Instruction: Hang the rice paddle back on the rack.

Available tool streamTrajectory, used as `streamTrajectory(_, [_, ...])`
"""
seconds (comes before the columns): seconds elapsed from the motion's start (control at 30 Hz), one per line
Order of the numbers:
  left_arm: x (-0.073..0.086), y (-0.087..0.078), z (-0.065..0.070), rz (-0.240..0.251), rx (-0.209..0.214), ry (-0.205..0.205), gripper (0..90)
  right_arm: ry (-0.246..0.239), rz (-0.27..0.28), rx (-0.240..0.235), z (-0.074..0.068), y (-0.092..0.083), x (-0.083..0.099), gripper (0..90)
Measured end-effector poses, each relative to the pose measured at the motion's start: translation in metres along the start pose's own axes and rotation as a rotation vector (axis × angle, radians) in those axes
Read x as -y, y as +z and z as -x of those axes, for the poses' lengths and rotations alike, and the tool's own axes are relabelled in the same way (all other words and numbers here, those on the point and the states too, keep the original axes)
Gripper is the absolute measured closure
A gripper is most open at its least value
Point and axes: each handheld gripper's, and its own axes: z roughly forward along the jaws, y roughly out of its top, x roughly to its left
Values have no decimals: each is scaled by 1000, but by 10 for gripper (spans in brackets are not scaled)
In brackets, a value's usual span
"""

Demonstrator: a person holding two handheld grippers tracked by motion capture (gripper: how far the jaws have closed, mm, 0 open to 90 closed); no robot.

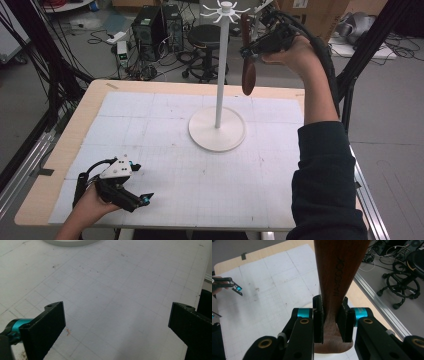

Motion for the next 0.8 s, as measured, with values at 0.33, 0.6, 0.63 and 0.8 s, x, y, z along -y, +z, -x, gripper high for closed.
streamTrajectory(0.33, [1,-1,0,4,-3,-6,17,0,-5,3,-1,3,1,610])
streamTrajectory(0.6, [1,-2,0,15,4,-15,17,-5,33,-23,-6,-3,10,523])
streamTrajectory(0.63, [1,-2,-1,14,5,-12,17,-13,36,-32,-8,-4,12,497])
streamTrajectory(0.8, [1,-3,0,15,5,-15,17,-38,58,-54,-19,-8,18,419])
